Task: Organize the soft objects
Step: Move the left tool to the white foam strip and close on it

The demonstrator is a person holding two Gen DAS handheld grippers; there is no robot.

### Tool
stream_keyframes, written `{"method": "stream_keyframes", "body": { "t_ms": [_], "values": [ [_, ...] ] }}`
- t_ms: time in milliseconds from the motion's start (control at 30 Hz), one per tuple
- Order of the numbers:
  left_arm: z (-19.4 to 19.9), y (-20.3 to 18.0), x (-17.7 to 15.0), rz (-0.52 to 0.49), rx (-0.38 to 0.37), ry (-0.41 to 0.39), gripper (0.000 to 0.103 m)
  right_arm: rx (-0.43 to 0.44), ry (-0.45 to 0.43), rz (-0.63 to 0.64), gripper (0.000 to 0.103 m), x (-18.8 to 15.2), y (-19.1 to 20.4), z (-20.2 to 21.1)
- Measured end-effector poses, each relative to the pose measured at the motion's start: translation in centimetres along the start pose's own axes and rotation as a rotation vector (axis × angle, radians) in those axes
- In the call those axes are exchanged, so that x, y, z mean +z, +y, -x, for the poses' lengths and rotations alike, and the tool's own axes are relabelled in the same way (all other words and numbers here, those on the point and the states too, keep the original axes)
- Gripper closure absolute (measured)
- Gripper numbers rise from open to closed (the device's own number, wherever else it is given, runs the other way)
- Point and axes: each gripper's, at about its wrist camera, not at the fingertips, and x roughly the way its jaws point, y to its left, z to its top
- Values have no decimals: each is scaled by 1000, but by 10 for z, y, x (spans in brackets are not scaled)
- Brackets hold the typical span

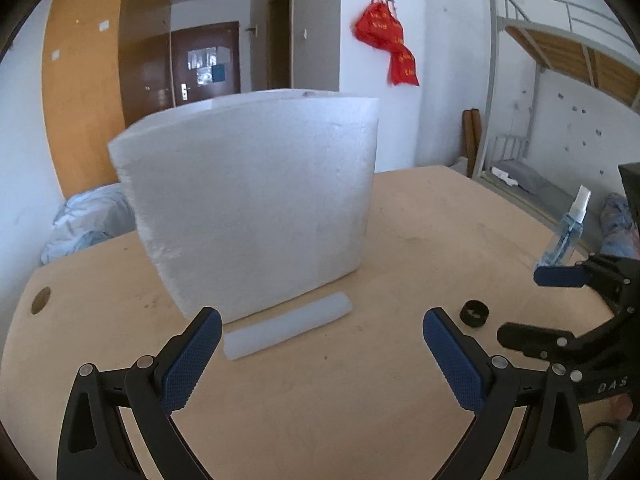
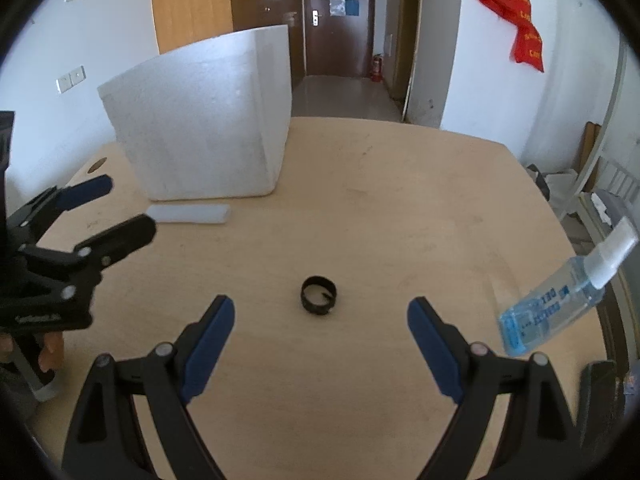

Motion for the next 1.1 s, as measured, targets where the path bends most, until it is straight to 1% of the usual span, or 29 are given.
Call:
{"method": "stream_keyframes", "body": {
  "t_ms": [67, 100, 200, 267, 433, 500, 533, 667, 733, 800, 867, 933, 1100],
  "values": [
    [-9, 2, 3, 2, -6, 22, 2, 8, 3, -4, 12, -1, -1, -2],
    [-14, 3, 4, 4, 8, 37, 2, 10, 4, -5, 12, 1, -2, -3],
    [-26, 3, 4, -1, 16, 68, 2, 24, 9, -6, 12, 1, -3, -5],
    [-31, 1, 5, -13, 7, 82, 2, 27, 14, -6, 12, 2, -2, -7],
    [-41, 7, 4, 4, -72, 130, 2, 31, 33, -15, 12, 2, -3, -12],
    [-44, 7, 3, -5, -134, 152, 2, 33, 34, -14, 12, 2, -4, -13],
    [-47, 7, 3, -11, -145, 160, 2, 32, 33, -12, 12, 2, -3, -13],
    [-57, 10, 3, -11, -125, 188, 2, 36, 26, -9, 12, 2, -2, -12],
    [-61, 11, 4, -7, -116, 187, 2, 38, 26, -5, 12, 2, -1, -12],
    [-66, 11, 3, -21, -81, 195, 3, 41, 30, -4, 12, 2, -1, -14],
    [-71, 14, 4, -5, -58, 196, 3, 43, 36, -2, 12, 2, -1, -16],
    [-78, 16, 3, 9, -54, 225, 3, 45, 38, -5, 12, 2, -2, -17],
    [-88, 17, 1, 14, -33, 256, 3, 42, 43, -8, 12, 3, -1, -18]
  ]
}}
